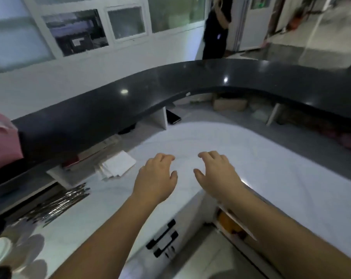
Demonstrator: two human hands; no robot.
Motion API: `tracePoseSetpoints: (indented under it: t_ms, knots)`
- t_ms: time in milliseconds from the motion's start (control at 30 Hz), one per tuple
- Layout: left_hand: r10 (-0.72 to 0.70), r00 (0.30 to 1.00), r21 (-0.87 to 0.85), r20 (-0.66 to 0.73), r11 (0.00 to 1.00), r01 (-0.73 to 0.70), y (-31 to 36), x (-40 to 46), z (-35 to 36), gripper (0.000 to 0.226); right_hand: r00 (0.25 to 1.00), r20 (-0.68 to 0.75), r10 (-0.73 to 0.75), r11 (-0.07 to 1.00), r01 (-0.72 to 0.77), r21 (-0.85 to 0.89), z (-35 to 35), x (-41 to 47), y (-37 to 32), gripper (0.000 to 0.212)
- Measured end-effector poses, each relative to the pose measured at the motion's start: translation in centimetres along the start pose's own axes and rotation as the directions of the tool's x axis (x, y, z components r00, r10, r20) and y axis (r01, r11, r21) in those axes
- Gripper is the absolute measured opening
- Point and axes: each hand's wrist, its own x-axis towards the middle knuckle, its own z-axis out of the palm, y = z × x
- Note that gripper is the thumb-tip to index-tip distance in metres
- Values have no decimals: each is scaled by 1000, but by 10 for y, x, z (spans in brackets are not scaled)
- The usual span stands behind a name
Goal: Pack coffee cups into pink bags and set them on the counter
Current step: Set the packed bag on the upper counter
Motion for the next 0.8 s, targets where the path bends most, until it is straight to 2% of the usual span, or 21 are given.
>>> tracePoseSetpoints:
  t_ms: [200,367,567,800]
  knots:
    - [198,978,-83,63,978,-192,161,-2,56,45,967,-99,235,972,-234,23,-64,-76,141,51]
    - [364,926,-109,104,929,-353,278,10,89,48,880,-181,439,898,-437,53,-109,-134,233,53]
    - [613,773,-189,163,789,-585,406,28,129,47,693,-268,670,735,-669,107,-154,-202,332,51]
    - [798,569,-312,197,602,-735,547,46,171,47,432,-382,817,525,-832,181,-211,-254,425,49]
